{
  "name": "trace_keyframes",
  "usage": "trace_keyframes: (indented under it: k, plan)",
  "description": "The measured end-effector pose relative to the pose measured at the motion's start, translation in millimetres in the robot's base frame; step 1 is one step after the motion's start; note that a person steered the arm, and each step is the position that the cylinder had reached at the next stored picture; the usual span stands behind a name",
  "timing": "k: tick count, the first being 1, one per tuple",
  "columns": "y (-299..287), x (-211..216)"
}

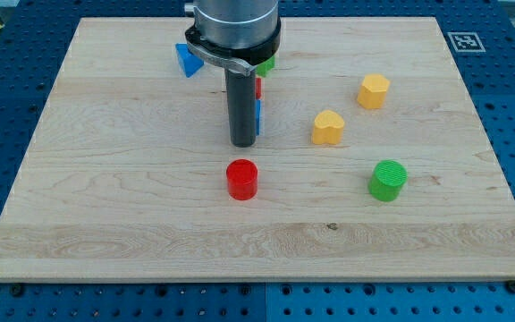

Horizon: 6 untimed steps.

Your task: Push blue cube towards yellow heart

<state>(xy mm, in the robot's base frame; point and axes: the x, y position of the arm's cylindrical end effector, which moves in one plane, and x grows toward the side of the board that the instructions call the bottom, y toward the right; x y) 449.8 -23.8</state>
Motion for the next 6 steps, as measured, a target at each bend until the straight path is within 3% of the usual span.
trace_keyframes:
  k: [2, 3, 6]
  plan:
    - [-40.8, -20.3]
    - [-24.7, -38.3]
    - [-7.8, -38.3]
